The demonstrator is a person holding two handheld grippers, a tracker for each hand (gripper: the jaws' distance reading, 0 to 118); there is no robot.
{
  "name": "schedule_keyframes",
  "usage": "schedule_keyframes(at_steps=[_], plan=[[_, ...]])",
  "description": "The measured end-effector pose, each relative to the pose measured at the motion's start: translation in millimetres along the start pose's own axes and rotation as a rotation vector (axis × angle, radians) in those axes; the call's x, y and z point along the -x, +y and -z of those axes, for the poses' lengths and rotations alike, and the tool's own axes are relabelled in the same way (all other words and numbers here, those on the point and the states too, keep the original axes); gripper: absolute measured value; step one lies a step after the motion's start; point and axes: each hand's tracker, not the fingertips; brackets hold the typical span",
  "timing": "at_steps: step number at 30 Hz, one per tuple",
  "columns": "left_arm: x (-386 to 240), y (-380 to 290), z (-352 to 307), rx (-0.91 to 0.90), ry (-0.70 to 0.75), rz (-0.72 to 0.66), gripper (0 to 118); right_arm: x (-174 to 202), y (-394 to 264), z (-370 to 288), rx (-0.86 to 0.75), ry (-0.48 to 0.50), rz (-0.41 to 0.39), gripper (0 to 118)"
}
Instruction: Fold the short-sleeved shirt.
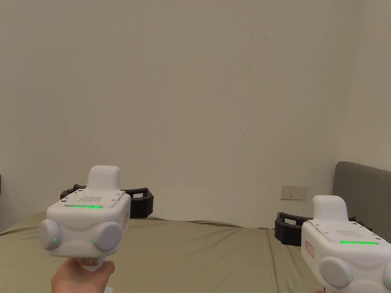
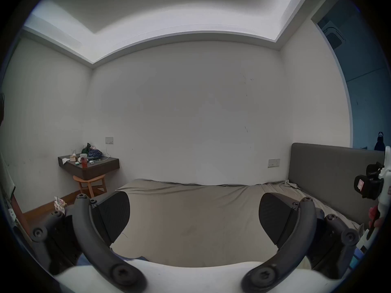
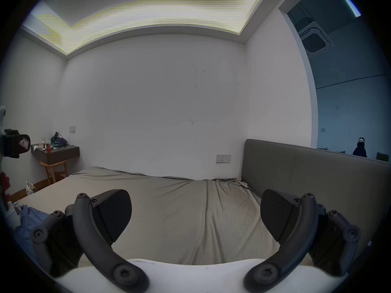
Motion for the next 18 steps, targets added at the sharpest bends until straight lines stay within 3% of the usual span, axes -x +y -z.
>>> schedule_keyframes(at_steps=[18], plan=[[-1.4, -1.4, 3.8, 0.015, -0.007, 0.002, 118, 0.9, 0.0, 4.3, 0.008, 0.006, 0.003, 118]])
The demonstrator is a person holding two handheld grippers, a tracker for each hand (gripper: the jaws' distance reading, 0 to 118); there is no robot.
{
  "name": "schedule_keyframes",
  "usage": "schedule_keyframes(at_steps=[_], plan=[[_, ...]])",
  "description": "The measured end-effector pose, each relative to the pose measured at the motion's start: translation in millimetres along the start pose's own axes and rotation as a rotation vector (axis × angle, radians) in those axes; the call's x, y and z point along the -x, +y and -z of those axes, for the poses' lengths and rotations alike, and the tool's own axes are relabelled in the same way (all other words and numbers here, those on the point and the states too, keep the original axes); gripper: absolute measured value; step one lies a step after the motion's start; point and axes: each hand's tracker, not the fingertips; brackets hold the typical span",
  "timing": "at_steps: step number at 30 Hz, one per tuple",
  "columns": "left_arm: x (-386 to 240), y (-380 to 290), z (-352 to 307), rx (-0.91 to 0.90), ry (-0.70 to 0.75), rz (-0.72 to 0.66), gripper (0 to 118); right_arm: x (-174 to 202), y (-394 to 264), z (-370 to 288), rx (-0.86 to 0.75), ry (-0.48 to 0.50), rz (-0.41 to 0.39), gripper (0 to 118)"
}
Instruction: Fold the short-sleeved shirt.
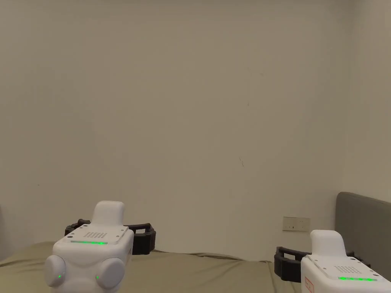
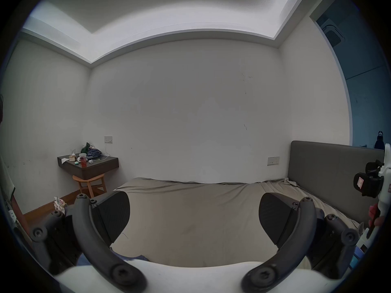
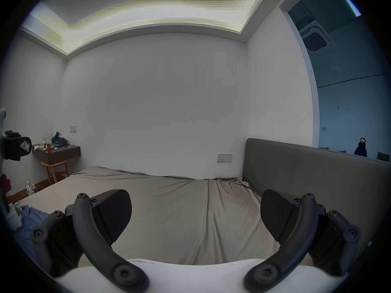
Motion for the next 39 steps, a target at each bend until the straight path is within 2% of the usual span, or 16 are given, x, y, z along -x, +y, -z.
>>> schedule_keyframes(at_steps=[27, 33, 34, 35, 36, 37, 39], plan=[[-5, -4, 0, 0.012, 0.006, 0.030, 118, 7, -1, -1, 0.016, 0.012, -0.013, 118], [-9, -10, 1, 0.023, 0.018, 0.077, 118, 3, -6, 2, 0.039, 0.015, 0.002, 118], [-8, -16, 3, 0.011, 0.009, 0.085, 116, 2, -8, 0, 0.038, 0.009, 0.003, 115], [-7, -18, 1, 0.005, -0.018, 0.096, 81, 0, -13, -5, 0.024, 0.005, 0.017, 85], [-8, -20, 0, 0.008, -0.038, 0.111, 23, -1, -18, -10, -0.001, 0.000, 0.020, 33], [-10, -23, 1, 0.016, -0.030, 0.127, 0, 2, -28, -7, -0.022, -0.040, -0.001, 3], [-11, -26, 3, 0.074, 0.047, 0.157, 0, 3, -37, -4, 0.032, -0.145, -0.025, 2]])
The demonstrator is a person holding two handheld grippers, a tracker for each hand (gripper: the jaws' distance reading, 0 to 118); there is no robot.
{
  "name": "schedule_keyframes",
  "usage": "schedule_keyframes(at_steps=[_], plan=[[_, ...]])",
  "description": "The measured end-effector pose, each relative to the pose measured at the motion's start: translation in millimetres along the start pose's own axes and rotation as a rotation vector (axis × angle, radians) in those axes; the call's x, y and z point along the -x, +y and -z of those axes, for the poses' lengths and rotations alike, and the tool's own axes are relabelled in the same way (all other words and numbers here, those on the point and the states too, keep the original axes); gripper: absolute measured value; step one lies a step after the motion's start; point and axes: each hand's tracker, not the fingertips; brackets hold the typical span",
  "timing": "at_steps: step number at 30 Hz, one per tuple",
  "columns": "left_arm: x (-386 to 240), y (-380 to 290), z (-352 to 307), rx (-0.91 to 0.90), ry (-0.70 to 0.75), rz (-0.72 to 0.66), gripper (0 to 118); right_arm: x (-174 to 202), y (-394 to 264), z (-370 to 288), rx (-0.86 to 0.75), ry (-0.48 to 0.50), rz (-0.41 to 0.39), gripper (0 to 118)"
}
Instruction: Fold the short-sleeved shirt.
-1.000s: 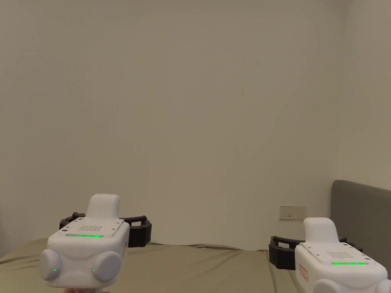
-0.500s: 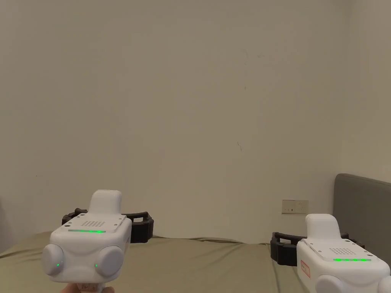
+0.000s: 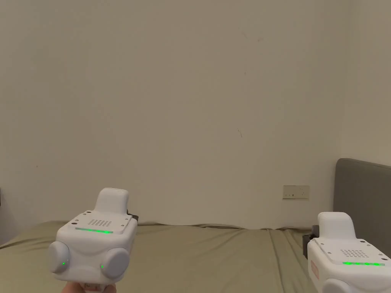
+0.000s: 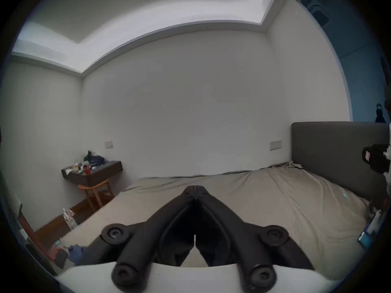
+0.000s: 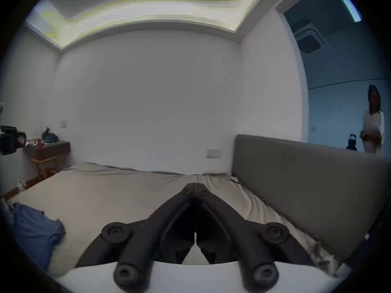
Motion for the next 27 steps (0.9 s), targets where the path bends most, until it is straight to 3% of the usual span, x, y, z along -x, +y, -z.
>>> schedule_keyframes(at_steps=[2, 3, 6, 10, 13, 17, 22, 24, 27], plan=[[4, -8, 4, 0.011, -0.140, -0.111, 0, -14, -2, -3, 0.035, 0.186, 0.105, 2], [6, -11, 8, 0.008, -0.097, -0.107, 0, -15, -4, -2, 0.066, 0.193, 0.112, 2], [9, -28, 8, 0.001, -0.046, -0.092, 0, -12, -19, 2, 0.039, 0.151, 0.042, 2], [51, -55, -2, 0.080, 0.014, -0.154, 0, 22, -30, 3, 0.049, 0.276, 0.014, 2], [100, -85, -18, 0.164, 0.112, -0.118, 0, 80, -39, 1, 0.091, 0.413, 0.021, 2], [172, -132, -66, 0.257, 0.281, -0.041, 0, 190, -52, -29, 0.153, 0.615, 0.007, 2], [264, -176, -126, 0.358, 0.433, -0.090, 0, 319, -83, -50, 0.257, 0.831, 0.029, 2], [285, -186, -145, 0.381, 0.491, -0.078, 0, 351, -90, -63, 0.271, 0.900, -0.010, 2], [303, -203, -151, 0.411, 0.503, -0.076, 0, 378, -92, -80, 0.271, 0.924, -0.051, 2]])
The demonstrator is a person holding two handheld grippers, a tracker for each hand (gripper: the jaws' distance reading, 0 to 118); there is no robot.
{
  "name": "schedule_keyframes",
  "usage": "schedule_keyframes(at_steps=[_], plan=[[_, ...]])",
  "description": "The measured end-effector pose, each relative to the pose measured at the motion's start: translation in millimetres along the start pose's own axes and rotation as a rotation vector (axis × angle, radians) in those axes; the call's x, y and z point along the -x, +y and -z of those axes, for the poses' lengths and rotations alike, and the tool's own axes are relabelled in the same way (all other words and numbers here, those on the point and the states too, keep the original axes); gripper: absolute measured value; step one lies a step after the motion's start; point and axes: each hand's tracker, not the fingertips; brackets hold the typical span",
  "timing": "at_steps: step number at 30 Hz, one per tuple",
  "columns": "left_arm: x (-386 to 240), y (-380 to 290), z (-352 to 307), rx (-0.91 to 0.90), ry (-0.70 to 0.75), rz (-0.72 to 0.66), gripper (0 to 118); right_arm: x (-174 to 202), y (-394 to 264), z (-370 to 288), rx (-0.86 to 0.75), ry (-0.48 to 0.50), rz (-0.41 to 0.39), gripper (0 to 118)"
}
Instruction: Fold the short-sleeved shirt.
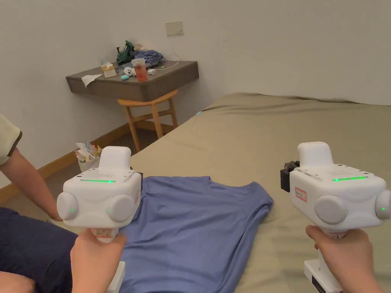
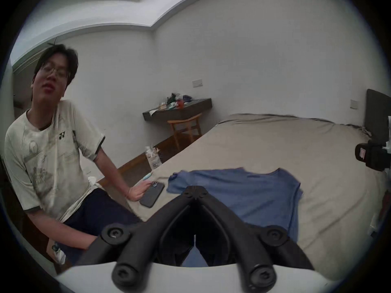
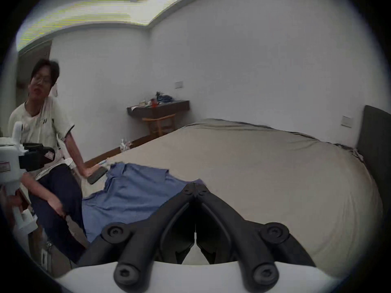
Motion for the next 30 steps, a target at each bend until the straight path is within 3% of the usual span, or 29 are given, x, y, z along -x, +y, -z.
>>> schedule_keyframes(at_steps=[2, 3, 4, 6, 8, 16, 21, 23, 24, 25, 26, 27, 28, 30], plan=[[-1, -7, 9, 0.021, -0.027, 0.002, 0, 2, -1, 6, 0.012, 0.020, 0.013, 2], [-5, -11, 15, 0.041, -0.075, -0.001, 7, 1, -3, 9, 0.015, 0.021, 0.013, 2], [-17, -11, 10, 0.066, -0.114, -0.021, 43, -2, -3, 11, 0.020, 0.015, 0.006, 2], [-35, -19, 28, 0.112, -0.176, -0.078, 78, -14, -3, 14, 0.030, -0.009, -0.022, 2], [-59, -30, 58, 0.160, -0.322, -0.136, 103, -32, -5, 13, 0.047, -0.052, -0.055, 2], [-227, -64, 151, 0.331, -0.457, 0.074, 103, -125, -18, 33, 0.133, -0.204, -0.062, 2], [-274, -104, 192, 0.451, -0.500, 0.123, 103, -166, -46, 60, 0.203, -0.208, -0.025, 2], [-276, -117, 192, 0.404, -0.511, 0.181, 100, -161, -49, 56, 0.219, -0.198, -0.017, 2], [-266, -117, 189, 0.370, -0.531, 0.153, 94, -162, -54, 58, 0.228, -0.189, -0.018, 2], [-257, -112, 190, 0.368, -0.545, 0.100, 72, -163, -59, 60, 0.236, -0.180, -0.019, 2], [-246, -108, 195, 0.374, -0.518, 0.075, 37, -164, -63, 60, 0.237, -0.175, -0.018, 2], [-234, -105, 201, 0.383, -0.507, 0.037, 11, -162, -67, 59, 0.241, -0.169, -0.012, 2], [-222, -105, 204, 0.398, -0.484, -0.024, 8, -163, -71, 57, 0.245, -0.158, -0.003, 2], [-211, -105, 214, 0.443, -0.443, -0.021, 8, -165, -78, 51, 0.246, -0.148, 0.004, 2]])
